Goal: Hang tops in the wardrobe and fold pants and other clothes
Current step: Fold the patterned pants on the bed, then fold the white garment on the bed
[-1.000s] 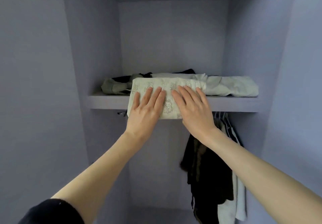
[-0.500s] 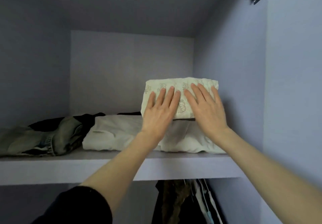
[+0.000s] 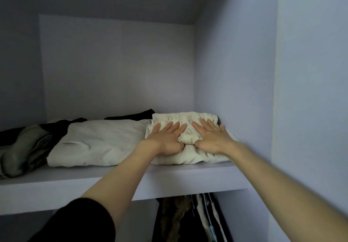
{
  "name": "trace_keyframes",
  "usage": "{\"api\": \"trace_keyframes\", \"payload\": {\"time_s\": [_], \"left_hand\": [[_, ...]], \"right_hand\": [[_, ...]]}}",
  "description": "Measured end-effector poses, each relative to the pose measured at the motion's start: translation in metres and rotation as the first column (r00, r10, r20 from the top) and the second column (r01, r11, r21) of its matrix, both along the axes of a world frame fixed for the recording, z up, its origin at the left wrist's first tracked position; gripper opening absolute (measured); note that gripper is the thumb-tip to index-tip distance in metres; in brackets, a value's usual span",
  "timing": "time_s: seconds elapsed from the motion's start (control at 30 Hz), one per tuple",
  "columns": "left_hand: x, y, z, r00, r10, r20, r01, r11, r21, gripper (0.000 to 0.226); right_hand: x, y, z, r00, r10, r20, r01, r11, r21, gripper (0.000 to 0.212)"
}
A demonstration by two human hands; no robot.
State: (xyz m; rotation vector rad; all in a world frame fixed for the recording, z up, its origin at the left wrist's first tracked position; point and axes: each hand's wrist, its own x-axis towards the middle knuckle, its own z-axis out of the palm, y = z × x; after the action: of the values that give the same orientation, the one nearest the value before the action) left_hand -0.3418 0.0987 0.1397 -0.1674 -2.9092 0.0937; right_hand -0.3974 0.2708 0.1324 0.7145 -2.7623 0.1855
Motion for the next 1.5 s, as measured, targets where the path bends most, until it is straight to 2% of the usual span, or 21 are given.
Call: {"api": "trace_keyframes", "payload": {"time_s": [0.07,0.1,0.23,0.3,0.4,0.5,0.57,0.7,0.77,0.9,1.1,1.13,1.23,1.43,1.47,1.5], "left_hand": [[0.009,0.000,0.005,1.000,-0.014,-0.015,0.015,0.998,0.069,0.071],[0.015,0.000,0.004,0.996,-0.034,-0.077,0.039,0.997,0.065,0.071],[0.054,0.008,-0.035,0.892,-0.127,-0.434,0.191,0.976,0.106,0.063],[0.077,0.015,-0.057,0.852,-0.151,-0.501,0.255,0.956,0.145,0.060],[0.105,0.026,-0.080,0.807,-0.213,-0.551,0.364,0.914,0.179,0.057],[0.143,0.040,-0.120,0.781,-0.288,-0.554,0.472,0.853,0.222,0.054],[0.172,0.045,-0.157,0.811,-0.303,-0.500,0.486,0.825,0.288,0.051],[0.227,0.053,-0.237,0.886,-0.375,-0.273,0.448,0.842,0.299,0.048],[0.266,0.063,-0.274,0.855,-0.508,-0.107,0.518,0.819,0.248,0.048],[0.326,0.084,-0.322,0.731,-0.682,0.026,0.640,0.698,0.319,0.047],[0.422,0.163,-0.378,0.494,-0.861,0.120,0.756,0.493,0.430,0.044],[0.435,0.173,-0.383,0.460,-0.878,0.135,0.760,0.468,0.451,0.044],[0.485,0.232,-0.387,0.269,-0.951,0.153,0.801,0.309,0.512,0.043],[0.569,0.342,-0.381,-0.025,-0.993,0.117,0.860,0.038,0.509,0.040],[0.598,0.377,-0.384,-0.089,-0.988,0.129,0.865,-0.012,0.501,0.040],[0.600,0.382,-0.384,-0.097,-0.987,0.126,0.870,-0.023,0.492,0.039]], "right_hand": [[0.009,0.003,0.004,1.000,0.005,-0.027,-0.006,1.000,-0.017,0.076],[0.015,0.004,0.005,0.999,0.018,-0.042,-0.020,0.999,-0.046,0.076],[0.060,0.013,-0.012,0.996,0.068,-0.064,-0.084,0.948,-0.308,0.069],[0.094,0.020,-0.032,0.995,0.054,-0.085,-0.084,0.904,-0.418,0.066],[0.140,0.028,-0.066,0.996,0.030,-0.086,-0.067,0.884,-0.463,0.064],[0.190,0.034,-0.115,0.997,0.000,-0.073,-0.032,0.900,-0.435,0.062],[0.226,0.038,-0.152,0.997,-0.056,-0.061,0.025,0.905,-0.424,0.061],[0.312,0.057,-0.231,0.979,-0.192,0.072,0.200,0.818,-0.540,0.051],[0.374,0.071,-0.279,0.933,-0.294,0.210,0.361,0.758,-0.544,0.046],[0.467,0.096,-0.344,0.822,-0.423,0.381,0.567,0.669,-0.480,0.041],[0.607,0.149,-0.380,0.590,-0.618,0.520,0.806,0.415,-0.422,0.038],[0.621,0.155,-0.380,0.564,-0.633,0.530,0.824,0.384,-0.418,0.039],[0.692,0.190,-0.382,0.424,-0.737,0.526,0.888,0.223,-0.403,0.039],[0.819,0.247,-0.381,0.165,-0.827,0.538,0.904,-0.091,-0.418,0.037],[0.856,0.266,-0.386,0.093,-0.840,0.535,0.893,-0.167,-0.419,0.037],[0.861,0.270,-0.388,0.085,-0.844,0.530,0.889,-0.176,-0.423,0.037]]}}
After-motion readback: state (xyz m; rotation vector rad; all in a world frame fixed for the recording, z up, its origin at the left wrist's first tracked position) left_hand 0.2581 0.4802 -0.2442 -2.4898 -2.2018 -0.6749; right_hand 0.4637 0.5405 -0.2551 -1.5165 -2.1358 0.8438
